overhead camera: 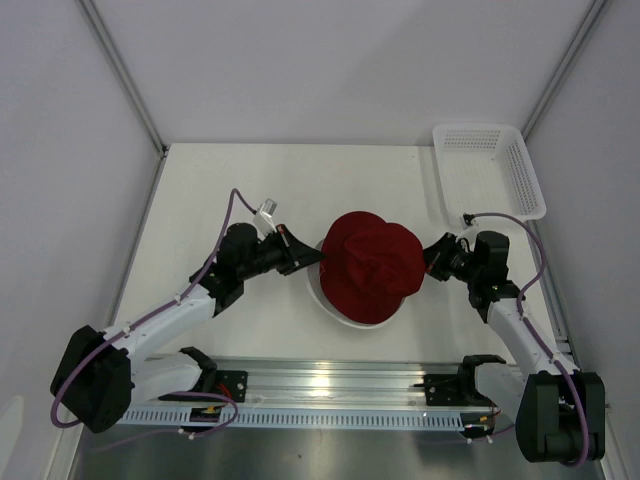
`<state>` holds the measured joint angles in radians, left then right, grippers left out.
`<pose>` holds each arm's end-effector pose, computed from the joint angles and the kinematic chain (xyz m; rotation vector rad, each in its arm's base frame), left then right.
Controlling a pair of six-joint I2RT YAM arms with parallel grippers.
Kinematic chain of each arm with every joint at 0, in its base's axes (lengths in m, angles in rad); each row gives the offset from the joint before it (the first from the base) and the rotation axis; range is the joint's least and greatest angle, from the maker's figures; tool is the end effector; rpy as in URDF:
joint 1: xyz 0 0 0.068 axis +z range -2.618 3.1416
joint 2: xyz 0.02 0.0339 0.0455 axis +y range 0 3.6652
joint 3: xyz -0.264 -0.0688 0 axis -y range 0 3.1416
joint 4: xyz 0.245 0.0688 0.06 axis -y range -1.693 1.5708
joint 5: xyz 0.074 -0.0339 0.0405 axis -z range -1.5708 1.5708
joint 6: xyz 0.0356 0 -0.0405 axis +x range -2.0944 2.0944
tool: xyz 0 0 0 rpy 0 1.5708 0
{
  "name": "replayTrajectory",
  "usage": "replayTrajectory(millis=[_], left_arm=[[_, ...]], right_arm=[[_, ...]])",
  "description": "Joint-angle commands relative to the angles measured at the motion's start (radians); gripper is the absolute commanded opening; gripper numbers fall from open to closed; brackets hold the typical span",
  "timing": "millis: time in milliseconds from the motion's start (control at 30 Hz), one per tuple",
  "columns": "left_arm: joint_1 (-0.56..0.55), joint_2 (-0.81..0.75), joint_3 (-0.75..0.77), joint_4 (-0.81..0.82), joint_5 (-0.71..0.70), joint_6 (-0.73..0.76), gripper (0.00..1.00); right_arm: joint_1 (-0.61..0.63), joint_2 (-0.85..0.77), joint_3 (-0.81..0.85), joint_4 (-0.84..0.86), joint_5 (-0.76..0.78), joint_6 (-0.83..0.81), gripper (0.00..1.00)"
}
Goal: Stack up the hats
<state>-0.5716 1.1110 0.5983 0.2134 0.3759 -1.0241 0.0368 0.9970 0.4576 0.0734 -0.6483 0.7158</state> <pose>0.2016 -0.1452 0.2506 -0.1837 2.1112 -1.3873 0.2083 0.0292 0.2149 0.2861 2.1020 1.1197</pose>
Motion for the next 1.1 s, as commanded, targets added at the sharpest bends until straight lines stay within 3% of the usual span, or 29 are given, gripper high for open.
replayTrajectory(millis=[0, 267, 700, 1067], left_arm=[[0.006, -0.063, -0.011, -0.080, -0.075, -0.034, 0.01], [-0.007, -0.123, -0.012, -0.359, -0.281, -0.027, 0.01], [-0.157, 0.023, -0.071, -0.332, -0.331, -0.027, 0.00], [-0.223, -0.108, -0.186, -0.384, -0.449, 0.021, 0.01]], right_arm=[[0.005, -0.029, 0.081, -0.205, 0.111, -0.064, 0.00], [0.008, -0.067, 0.076, -0.281, 0.151, -0.090, 0.00], [0.086, 0.117, 0.046, -0.267, 0.162, -0.156, 0.00], [0.149, 0.078, 0.038, -0.316, 0.242, -0.173, 0.00]])
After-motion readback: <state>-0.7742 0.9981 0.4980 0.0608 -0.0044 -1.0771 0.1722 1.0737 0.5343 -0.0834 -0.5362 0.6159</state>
